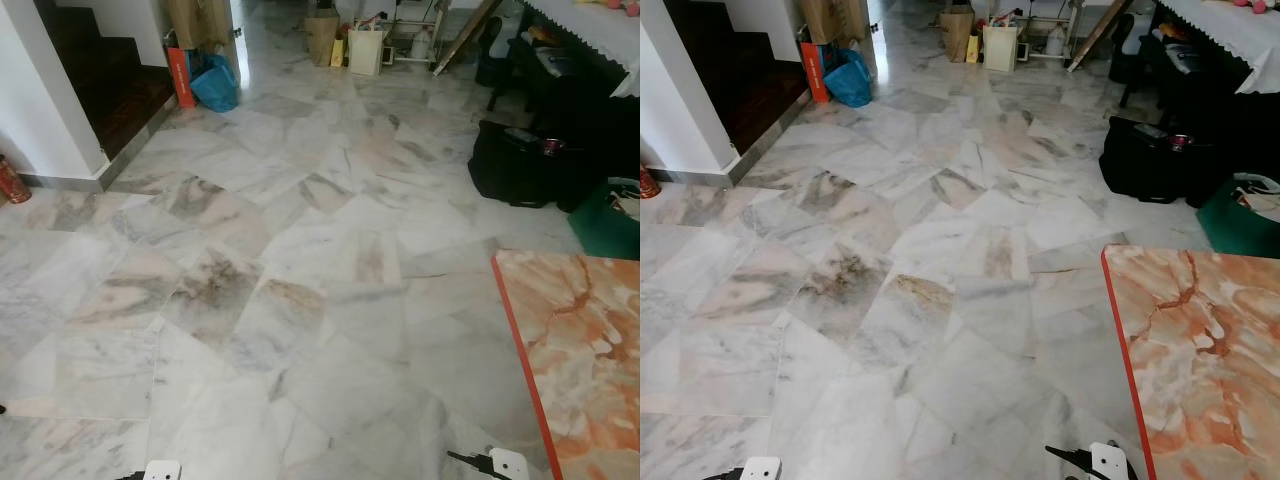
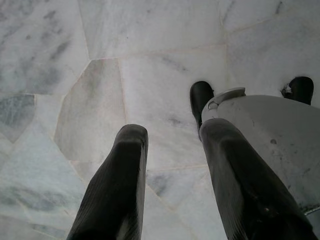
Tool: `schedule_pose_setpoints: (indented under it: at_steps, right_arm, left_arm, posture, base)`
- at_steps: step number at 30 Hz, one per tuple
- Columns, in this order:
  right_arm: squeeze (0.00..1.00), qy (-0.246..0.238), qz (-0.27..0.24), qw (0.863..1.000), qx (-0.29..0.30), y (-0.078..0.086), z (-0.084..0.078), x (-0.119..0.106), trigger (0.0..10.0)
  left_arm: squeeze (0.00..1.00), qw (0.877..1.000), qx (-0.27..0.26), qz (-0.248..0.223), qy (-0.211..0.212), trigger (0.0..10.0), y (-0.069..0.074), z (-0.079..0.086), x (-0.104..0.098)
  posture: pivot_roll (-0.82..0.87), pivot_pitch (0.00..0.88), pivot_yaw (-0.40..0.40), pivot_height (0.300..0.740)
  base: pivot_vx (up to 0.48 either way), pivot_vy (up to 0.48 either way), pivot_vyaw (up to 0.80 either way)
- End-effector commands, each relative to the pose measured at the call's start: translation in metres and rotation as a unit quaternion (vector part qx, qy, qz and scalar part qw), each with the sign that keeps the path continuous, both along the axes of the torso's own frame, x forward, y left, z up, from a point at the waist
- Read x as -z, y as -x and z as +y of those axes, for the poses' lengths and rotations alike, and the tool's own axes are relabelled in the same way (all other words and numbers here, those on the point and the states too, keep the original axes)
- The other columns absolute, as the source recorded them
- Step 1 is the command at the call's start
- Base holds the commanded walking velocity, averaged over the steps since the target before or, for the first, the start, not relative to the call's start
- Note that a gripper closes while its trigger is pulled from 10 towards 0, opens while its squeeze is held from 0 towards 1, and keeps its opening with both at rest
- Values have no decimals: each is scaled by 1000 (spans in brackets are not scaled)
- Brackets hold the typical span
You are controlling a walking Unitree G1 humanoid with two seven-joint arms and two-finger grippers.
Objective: Hang hanger
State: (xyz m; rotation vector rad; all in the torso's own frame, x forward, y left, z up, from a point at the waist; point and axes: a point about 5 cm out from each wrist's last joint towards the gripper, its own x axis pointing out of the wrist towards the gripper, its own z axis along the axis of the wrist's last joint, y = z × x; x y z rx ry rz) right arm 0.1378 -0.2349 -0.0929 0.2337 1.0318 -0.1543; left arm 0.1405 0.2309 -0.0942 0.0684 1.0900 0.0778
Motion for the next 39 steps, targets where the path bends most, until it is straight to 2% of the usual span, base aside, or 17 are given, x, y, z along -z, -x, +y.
schedule_pose_setpoints:
  at_steps: [1,16,30,39]
  right_arm:
    - [0,1,9,1000,7,6,-5,1,10000]
    - [0,-3,12,1000,1,6,4,3,10000]
    - [0,1,11,1000,-3,7,-5,1,10000]
    - [0,2,14,1000,-3,11,-7,2,10000]
  left_arm:
    - [0,1000,6,3,-4,10000,5,3,1]
    - [0,1000,4,1,-1,10000,5,6,0]
    - [0,1000,-6,19,-1,10000,32,5,8]
    - [0,1000,-4,14,5,10000,24,0,7]
  posture:
    - [-52,0,-14,740]
    - [-50,0,-20,740]
    - [-47,0,-28,740]
    - [-49,0,-28,740]
  base:
    - [0,0,0]
    - [0,0,0]
    - [0,0,0]
    - [0,0,0]
